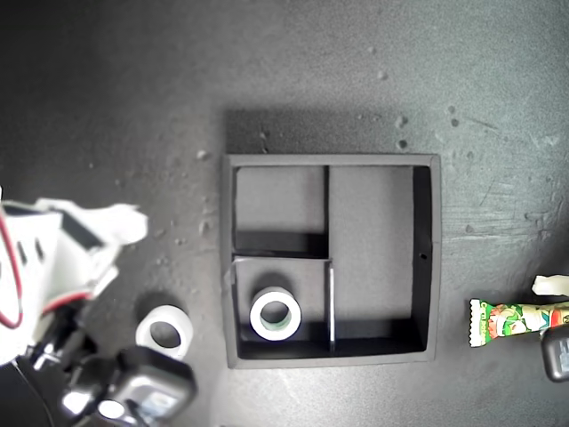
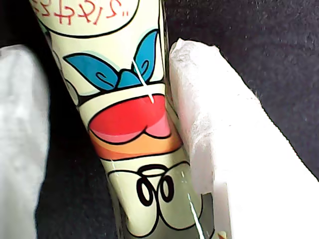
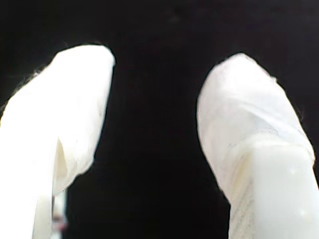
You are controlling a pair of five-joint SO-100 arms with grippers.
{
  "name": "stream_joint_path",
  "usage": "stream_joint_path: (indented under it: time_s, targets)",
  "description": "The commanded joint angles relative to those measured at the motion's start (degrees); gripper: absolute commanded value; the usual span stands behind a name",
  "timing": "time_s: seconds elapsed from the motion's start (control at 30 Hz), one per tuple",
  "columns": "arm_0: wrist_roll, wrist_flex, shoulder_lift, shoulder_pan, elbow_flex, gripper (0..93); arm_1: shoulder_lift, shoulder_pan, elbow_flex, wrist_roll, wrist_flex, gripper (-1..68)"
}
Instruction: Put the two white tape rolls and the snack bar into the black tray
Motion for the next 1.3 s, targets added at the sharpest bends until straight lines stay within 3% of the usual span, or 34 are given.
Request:
stream_joint_path:
  time_s: [0.0,0.13,0.3,0.5,0.73,0.93,1.27]
  targets:
    - [-4.7,-7.8,8.5,4.0,11.0,12.2,0.1,0.4,1.7,-6.5,-3.2,0.2]
    - [-7.6,-17.9,13.6,8.1,21.9,10.7,0.5,1.1,1.3,-6.4,-1.6,-0.3]
    - [-7.9,-24.3,9.8,11.4,23.2,10.0,1.4,5.0,-8.1,-9.6,14.9,-0.3]
    - [-8.3,-24.8,-3.3,16.0,12.5,9.8,9.1,14.3,-17.1,-12.5,32.3,-0.4]
    - [-11.4,-24.8,-14.2,22.3,4.1,9.9,10.2,29.6,-31.7,-26.4,44.1,-0.4]
    - [-13.9,-27.1,-18.3,24.6,4.8,10.7,10.3,39.9,-37.8,-29.1,40.6,-0.4]
    - [-9.6,-27.7,-27.8,22.6,-1.1,11.2,10.3,38.9,-31.4,-17.7,32.5,0.0]
